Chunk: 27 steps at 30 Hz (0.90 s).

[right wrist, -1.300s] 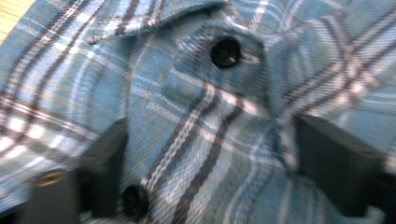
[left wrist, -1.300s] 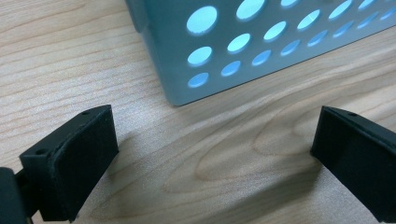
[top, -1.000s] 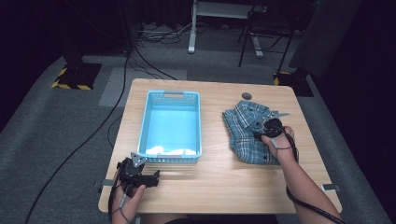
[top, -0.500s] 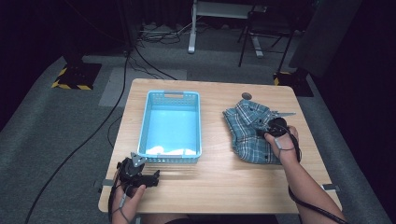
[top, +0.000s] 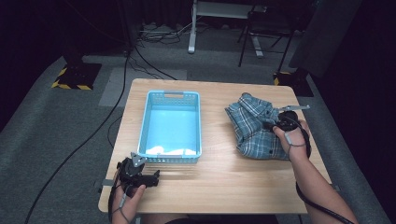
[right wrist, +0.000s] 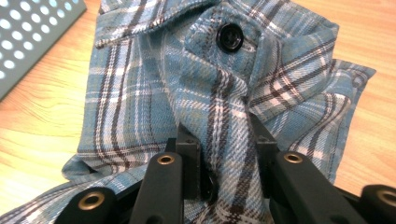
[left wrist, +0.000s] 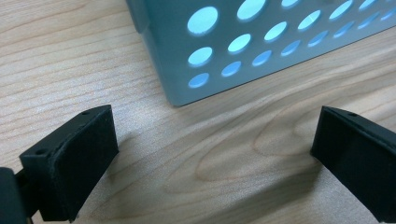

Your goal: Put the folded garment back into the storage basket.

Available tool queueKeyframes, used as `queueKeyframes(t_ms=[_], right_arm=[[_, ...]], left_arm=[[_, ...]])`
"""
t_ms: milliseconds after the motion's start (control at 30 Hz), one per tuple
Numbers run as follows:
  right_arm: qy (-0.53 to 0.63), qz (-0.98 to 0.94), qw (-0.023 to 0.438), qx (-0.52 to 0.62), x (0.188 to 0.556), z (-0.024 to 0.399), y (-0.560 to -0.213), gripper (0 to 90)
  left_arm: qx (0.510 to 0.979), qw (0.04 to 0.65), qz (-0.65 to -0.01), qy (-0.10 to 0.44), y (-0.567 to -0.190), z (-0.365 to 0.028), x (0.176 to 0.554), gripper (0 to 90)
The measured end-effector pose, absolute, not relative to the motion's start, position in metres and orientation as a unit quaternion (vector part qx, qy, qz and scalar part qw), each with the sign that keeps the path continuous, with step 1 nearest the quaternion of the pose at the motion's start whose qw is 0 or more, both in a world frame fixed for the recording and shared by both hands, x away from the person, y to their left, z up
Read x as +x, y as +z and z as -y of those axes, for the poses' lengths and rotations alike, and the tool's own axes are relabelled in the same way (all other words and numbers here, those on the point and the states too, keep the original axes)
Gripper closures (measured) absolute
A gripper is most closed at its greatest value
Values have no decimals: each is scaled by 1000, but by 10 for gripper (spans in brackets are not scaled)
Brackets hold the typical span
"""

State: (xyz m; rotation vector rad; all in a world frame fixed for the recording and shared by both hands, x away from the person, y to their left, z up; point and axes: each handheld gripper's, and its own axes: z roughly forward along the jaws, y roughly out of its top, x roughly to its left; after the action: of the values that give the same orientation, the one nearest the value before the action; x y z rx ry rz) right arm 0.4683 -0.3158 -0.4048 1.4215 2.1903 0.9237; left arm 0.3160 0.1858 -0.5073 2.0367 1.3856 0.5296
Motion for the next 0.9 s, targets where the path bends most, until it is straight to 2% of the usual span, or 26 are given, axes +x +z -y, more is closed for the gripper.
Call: queueKeyframes(t_ms=[900], right_arm=[[353, -776, 207, 481, 469, 313, -341, 721]], left_arm=[[770, 305, -524, 200, -507, -186, 316, 2]])
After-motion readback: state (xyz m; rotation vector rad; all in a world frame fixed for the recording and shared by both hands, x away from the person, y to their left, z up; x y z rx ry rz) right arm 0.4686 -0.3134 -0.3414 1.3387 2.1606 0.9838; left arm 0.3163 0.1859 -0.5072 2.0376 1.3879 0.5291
